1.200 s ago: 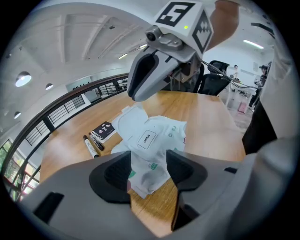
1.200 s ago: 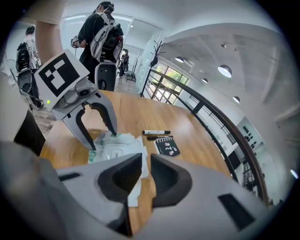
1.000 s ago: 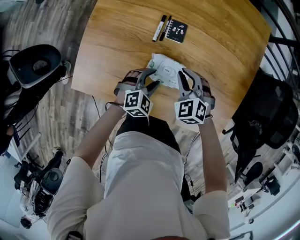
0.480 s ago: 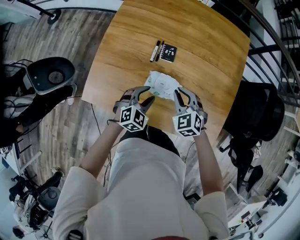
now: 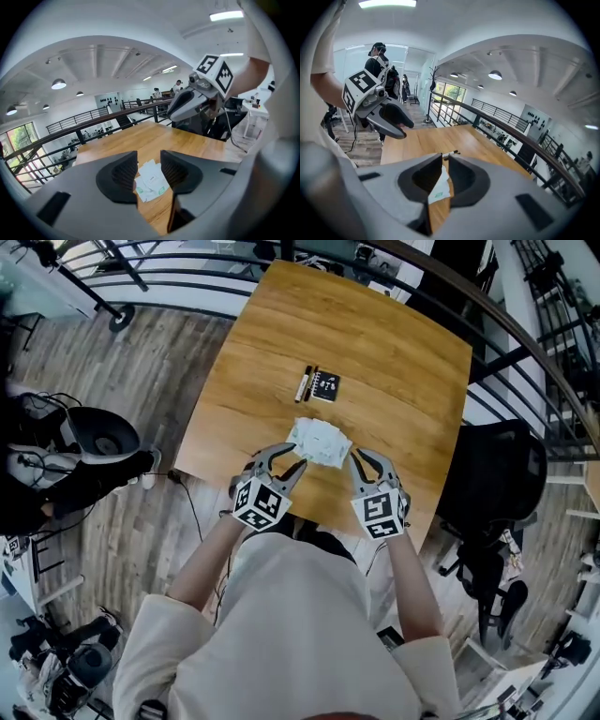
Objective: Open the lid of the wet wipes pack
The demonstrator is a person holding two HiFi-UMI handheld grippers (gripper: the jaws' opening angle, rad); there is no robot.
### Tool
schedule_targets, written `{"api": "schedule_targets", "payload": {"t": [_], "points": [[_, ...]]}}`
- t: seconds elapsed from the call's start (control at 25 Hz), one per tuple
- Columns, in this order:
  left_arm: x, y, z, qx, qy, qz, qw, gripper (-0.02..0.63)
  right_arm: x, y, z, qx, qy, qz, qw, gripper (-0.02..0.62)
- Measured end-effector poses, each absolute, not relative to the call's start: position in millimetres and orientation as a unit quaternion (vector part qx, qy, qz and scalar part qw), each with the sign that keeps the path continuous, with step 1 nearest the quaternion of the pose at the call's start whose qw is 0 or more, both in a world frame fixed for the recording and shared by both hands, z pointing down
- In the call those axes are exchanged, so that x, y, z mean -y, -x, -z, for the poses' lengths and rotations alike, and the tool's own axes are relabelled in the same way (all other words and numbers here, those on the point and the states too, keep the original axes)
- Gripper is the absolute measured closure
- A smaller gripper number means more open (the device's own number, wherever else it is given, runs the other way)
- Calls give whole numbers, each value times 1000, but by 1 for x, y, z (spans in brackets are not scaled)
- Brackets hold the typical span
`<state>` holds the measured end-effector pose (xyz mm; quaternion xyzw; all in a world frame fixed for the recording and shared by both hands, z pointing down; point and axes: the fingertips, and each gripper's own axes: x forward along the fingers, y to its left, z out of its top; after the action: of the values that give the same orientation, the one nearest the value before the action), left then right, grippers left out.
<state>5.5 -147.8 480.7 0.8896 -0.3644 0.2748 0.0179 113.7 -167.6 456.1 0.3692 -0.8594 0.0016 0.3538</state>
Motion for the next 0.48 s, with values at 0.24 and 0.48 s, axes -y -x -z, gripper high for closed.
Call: {"api": "schedule_targets", "payload": {"t": [0.24,0.48], "points": [[132,-2,-439,389,-894,-219,48,486,150,-122,-434,868,-384,-36,312,560],[126,3,-396,408,-894,-181,44,536,142,-132,-398,879,-405,-68,244,579]]}}
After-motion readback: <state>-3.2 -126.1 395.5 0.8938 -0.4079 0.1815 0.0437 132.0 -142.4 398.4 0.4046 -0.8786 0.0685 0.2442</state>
